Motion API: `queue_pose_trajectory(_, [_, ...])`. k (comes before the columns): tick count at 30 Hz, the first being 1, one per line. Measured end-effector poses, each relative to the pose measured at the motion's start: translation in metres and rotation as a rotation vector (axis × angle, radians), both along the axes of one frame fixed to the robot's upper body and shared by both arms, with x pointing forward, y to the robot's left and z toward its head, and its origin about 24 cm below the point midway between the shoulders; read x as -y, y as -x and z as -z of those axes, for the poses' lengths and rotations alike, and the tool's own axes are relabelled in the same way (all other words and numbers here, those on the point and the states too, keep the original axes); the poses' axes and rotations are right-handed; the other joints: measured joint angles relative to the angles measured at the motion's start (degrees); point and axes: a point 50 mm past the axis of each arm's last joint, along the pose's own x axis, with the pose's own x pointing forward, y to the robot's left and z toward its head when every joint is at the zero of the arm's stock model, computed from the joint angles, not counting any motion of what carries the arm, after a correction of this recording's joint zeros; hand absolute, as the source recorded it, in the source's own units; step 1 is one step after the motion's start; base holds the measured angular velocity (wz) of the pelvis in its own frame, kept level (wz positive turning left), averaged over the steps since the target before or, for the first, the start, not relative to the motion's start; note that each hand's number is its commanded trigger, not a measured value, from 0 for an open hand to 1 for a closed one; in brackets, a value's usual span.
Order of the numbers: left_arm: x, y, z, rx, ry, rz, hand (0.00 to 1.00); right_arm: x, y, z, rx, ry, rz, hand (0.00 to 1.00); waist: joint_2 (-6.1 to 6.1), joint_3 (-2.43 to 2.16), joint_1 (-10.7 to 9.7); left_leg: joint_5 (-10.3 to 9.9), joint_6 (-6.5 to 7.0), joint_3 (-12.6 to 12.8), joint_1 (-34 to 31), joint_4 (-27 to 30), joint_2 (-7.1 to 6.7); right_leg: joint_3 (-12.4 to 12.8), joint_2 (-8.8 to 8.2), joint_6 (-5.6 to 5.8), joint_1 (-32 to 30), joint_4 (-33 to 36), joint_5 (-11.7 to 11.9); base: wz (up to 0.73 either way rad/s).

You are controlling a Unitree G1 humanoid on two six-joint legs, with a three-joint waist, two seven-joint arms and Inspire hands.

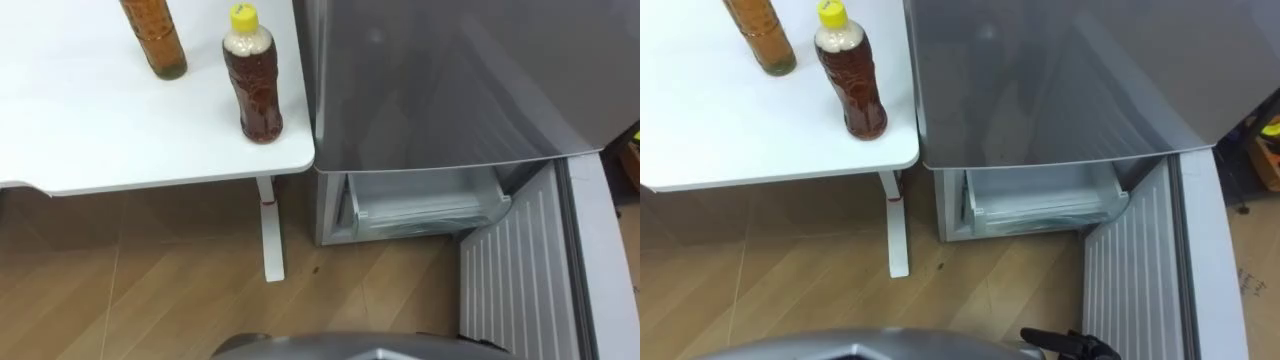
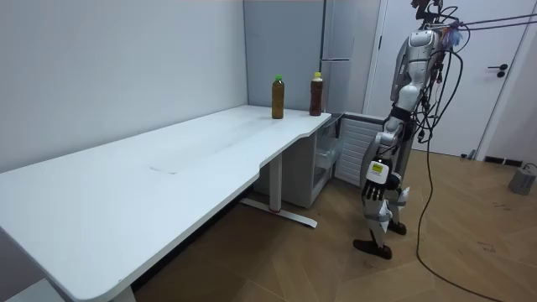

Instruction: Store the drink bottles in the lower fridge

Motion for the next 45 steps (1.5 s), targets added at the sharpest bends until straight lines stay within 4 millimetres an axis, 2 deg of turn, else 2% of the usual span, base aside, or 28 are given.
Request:
queue_pose_trajectory(11, [0.001, 0.005, 0.000, -0.011, -0.002, -0.004, 0.00, -0.001, -0.004, 0.000, -0.014, 0.037, -0.062, 0.00, -0.22, 0.15, 0.04, 0.00, -0.02, 0.20, 0.03, -0.06, 0.11, 0.38, 0.14, -0.04, -0.07, -0.12, 0.04, -0.01])
queue_pose_trajectory(19, [0.001, 0.003, 0.000, 0.034, -0.049, -0.101, 0.00, -0.001, 0.000, 0.001, -0.014, 0.047, -0.030, 0.00, 0.23, 0.24, -0.04, -0.09, -0.09, -0.03, 0.77, -0.05, 0.12, 0.18, 0.20, -0.06, 0.90, -0.27, 0.05, 0.00])
queue_pose_trajectory(24, [-0.003, -0.004, -0.002, 0.107, -0.109, -0.237, 0.00, 0.000, 0.001, 0.001, -0.016, 0.053, -0.023, 0.00, 0.53, 0.24, -0.20, -0.07, -0.11, -0.69, 0.01, 0.06, 0.01, -0.81, 0.20, -0.08, 0.79, -0.60, 0.05, 0.06])
queue_pose_trajectory(31, [-0.017, -0.017, -0.008, 0.289, -0.212, -0.672, 0.00, 0.000, 0.002, 0.001, -0.013, 0.051, -0.023, 0.00, 0.42, 0.15, 0.06, 0.10, -0.21, -0.51, 0.56, -0.31, -0.06, -0.83, 0.15, -0.09, 0.98, -1.09, 0.05, 0.01])
queue_pose_trajectory(34, [-0.023, -0.020, -0.011, 0.338, -0.250, -0.753, 0.00, 0.000, 0.003, 0.001, -0.009, 0.055, -0.020, 0.00, 0.35, 0.18, 0.10, 0.11, -0.23, -0.40, 1.58, -1.13, -0.12, -0.87, 0.12, -0.08, 1.84, -1.12, 0.05, -0.02])
queue_pose_trajectory(37, [-0.032, -0.035, -0.020, 0.446, -0.292, -0.805, 0.00, 0.002, 0.003, 0.000, 0.003, 0.063, -0.032, 0.00, 0.62, 0.04, 0.71, 0.20, -0.35, -0.04, 2.15, -1.87, -0.09, -0.80, 0.08, -0.08, 1.88, -1.09, 0.05, -0.06])
queue_pose_trajectory(39, [-0.039, -0.054, -0.031, 0.569, -0.330, -0.806, 0.00, 0.003, 0.004, 0.000, 0.014, 0.068, -0.036, 0.00, 0.71, -0.03, 1.69, 0.29, -0.36, -0.03, 2.19, -2.08, -0.10, -0.84, 0.07, -0.09, 1.83, -1.06, 0.06, 0.00])
queue_pose_trajectory(45, [-0.051, -0.087, -0.059, 0.794, -0.452, -0.856, 0.00, 0.003, 0.003, -0.001, 0.024, 0.079, -0.046, 0.00, 0.91, -0.23, 1.63, 0.31, -0.37, -0.69, 2.22, -2.11, -0.20, -1.89, 0.05, -0.10, 1.78, -1.03, 0.09, 0.04])
